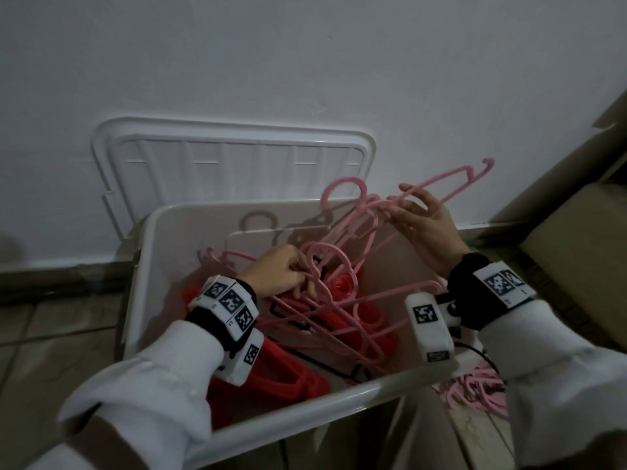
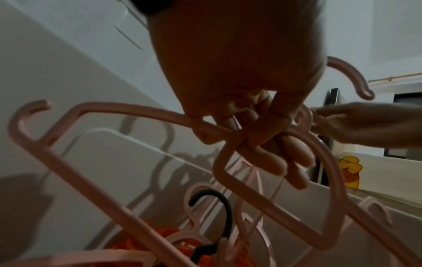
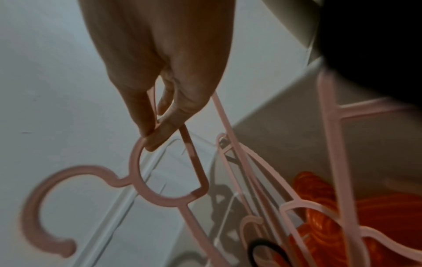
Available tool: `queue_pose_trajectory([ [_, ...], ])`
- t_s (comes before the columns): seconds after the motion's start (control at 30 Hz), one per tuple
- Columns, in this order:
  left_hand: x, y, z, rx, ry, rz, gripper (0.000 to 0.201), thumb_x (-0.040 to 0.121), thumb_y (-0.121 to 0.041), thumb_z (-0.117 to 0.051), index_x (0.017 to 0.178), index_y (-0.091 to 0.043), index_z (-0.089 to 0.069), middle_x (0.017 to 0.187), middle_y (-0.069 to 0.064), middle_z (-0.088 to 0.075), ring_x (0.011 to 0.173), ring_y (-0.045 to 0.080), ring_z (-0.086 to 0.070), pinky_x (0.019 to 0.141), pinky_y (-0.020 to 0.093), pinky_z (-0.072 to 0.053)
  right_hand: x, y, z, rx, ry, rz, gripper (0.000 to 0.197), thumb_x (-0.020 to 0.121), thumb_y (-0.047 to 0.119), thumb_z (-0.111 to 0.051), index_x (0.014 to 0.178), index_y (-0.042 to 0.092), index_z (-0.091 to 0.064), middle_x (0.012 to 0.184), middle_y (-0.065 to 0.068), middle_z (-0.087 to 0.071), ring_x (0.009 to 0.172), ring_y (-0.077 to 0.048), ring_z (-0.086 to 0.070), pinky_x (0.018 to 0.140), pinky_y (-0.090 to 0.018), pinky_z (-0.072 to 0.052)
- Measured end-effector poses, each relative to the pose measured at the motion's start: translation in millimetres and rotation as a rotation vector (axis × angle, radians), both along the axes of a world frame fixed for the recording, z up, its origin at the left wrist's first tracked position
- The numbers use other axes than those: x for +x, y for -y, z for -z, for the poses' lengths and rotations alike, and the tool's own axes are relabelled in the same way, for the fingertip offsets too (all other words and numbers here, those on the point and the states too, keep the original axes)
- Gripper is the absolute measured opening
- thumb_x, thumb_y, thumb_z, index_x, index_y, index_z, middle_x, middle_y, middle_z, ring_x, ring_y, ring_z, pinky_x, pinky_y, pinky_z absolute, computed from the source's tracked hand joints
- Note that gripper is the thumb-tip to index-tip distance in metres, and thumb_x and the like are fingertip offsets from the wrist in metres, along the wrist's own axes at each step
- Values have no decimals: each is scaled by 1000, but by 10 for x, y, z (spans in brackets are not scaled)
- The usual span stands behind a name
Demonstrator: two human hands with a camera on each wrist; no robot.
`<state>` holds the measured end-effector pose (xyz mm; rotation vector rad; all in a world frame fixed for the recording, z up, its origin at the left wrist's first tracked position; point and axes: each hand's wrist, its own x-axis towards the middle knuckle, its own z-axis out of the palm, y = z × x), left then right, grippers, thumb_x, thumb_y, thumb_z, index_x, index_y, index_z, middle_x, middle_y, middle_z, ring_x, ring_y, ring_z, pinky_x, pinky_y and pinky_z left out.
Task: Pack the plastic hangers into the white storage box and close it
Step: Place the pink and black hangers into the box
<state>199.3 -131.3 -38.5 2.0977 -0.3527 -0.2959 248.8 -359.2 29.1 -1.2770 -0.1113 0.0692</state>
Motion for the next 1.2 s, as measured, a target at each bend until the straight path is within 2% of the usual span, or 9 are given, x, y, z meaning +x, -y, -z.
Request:
queue_pose_trajectory([
  [0.1,6,-11,-8,100,48,-47,32,81,0,-52,62,-15,-73,64,-8,-71,58,5,-63,67,19,-51,68,-101,-111,-91,77,14,72,47,20,-83,112,9,-52,84,-1,-58,70,-4,-65,66,-17,-53],
  [0.27,27,-42,-18,168,148,-113,41,82,-2,-52,52,-28,-61,70,-8,-65,69,5,-60,72,24,-44,269,-236,-344,-243,173,109,45,88,-9,-51,130,1,-37,89,-2,-56,66,1,-60,64,-14,-48],
  [0.4,32,-51,-27,160,80,-109,40,76,-1,-52,46,-27,-58,58,-15,-60,67,6,-57,72,25,-43,231,-327,-582,-338,217,-48,47,86,5,-60,128,3,-37,104,-14,-62,66,-8,-59,63,-19,-49],
  [0.5,27,-53,-20,198,16,-75,34,73,0,-54,48,-22,-62,52,-15,-59,68,13,-60,72,30,-48,168,-391,-697,-380,172,-211,55,64,29,-73,111,9,-52,99,-12,-65,61,-9,-54,61,-18,-49],
  [0.63,34,-88,37,320,-6,-66,27,76,-8,-62,54,-25,-60,61,-8,-58,65,15,-59,62,30,-49,160,-358,-617,-440,95,-406,28,89,0,-50,116,7,-57,90,-2,-69,53,-3,-48,54,-11,-43],
  [0.83,46,-126,75,368,95,-32,15,78,-7,-67,70,-19,-63,70,-7,-57,69,12,-56,57,19,-36,158,-443,-278,-728,-76,-642,29,94,-1,-43,121,-4,-54,73,2,-69,49,-2,-51,45,-10,-42],
  [0.97,103,-133,114,233,226,-103,11,78,-5,-68,88,-7,-72,85,2,-68,78,15,-64,63,21,-46,151,-639,16,-720,-249,-666,22,92,-1,-46,111,-1,-58,92,-14,-64,71,-16,-59,61,-19,-53],
  [1.1,151,-156,167,207,379,-194,11,73,-7,-70,83,-10,-75,83,2,-71,79,14,-66,70,29,-53,92,-686,219,-693,-337,-618,28,96,-2,-36,119,-6,-51,52,10,-63,48,4,-59,53,-6,-45],
  [1.2,146,-159,132,163,453,-255,10,70,-9,-77,79,-9,-73,80,-3,-67,75,13,-63,67,25,-51,97,-660,290,-670,-318,-624,32,95,-5,-32,118,-14,-53,60,8,-65,51,4,-60,53,-7,-48],
])
